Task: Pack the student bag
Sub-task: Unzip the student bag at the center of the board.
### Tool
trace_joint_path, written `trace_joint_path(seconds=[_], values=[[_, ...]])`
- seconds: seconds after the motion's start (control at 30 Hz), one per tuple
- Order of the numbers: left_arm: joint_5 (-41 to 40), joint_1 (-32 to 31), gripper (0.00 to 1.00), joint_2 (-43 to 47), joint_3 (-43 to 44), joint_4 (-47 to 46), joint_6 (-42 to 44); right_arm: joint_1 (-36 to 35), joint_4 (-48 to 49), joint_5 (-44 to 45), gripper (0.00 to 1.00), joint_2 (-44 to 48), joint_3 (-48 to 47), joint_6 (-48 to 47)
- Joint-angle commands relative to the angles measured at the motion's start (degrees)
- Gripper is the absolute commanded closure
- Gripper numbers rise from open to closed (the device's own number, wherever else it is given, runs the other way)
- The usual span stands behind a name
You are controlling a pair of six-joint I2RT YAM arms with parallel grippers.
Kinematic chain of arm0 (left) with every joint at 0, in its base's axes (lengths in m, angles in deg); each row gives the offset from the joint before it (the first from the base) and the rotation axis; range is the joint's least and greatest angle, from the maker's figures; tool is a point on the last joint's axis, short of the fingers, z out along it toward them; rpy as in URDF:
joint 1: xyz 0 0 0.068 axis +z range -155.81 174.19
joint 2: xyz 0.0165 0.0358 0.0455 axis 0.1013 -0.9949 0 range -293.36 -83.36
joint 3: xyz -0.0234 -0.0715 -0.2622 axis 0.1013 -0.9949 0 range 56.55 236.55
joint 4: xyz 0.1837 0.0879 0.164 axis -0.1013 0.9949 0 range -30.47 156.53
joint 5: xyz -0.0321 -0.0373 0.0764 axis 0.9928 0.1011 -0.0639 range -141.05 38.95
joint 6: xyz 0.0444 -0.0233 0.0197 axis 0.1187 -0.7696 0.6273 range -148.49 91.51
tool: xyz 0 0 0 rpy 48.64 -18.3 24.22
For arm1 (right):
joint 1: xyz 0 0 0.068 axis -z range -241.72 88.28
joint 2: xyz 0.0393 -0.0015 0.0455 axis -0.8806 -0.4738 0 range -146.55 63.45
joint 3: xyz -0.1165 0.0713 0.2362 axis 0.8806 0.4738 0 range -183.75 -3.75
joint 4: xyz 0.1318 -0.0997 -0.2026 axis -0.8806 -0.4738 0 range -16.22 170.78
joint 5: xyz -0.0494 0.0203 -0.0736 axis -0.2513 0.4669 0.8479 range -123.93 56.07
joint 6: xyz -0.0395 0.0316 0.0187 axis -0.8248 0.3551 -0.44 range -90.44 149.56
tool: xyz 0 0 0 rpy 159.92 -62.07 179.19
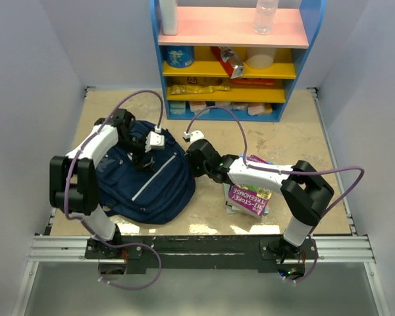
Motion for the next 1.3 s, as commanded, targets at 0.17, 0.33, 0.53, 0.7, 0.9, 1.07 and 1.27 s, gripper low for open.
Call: trace_joint_path(seconds=[0.17,0.33,0.53,0.7,0.9,1.07,1.27], values=[[-4.5,-0.2,0.00,-14.5,2.2,-19.0,-11.2,-0.8,5.2,-7.0,1.00,1.9,-0.9,-1.5],[-6.3,-1.5,0.03,-16.5,0.9,-22.6,-17.9,-1.8,4.9,-7.2,1.00,4.7,4.8,-1.2],[-8.9,-1.5,0.13,-18.0,2.9,-21.4,-21.3,-3.5,3.2,-7.2,1.00,10.4,9.9,-0.1],[-13.4,-3.3,0.20,-17.8,1.3,-22.9,-23.1,-5.6,4.0,-9.0,1.00,11.7,11.0,1.6],[-16.3,-6.1,0.24,-18.1,0.2,-25.1,-27.5,-11.5,3.0,-7.8,1.00,8.0,6.8,3.7],[-15.5,-7.7,0.25,-18.3,1.0,-24.5,-30.1,-15.0,6.3,-9.8,1.00,3.8,4.4,6.8],[-12.4,-8.6,0.26,-17.6,2.5,-22.8,-32.5,-18.6,9.7,-7.2,1.00,0.0,-2.2,4.5]])
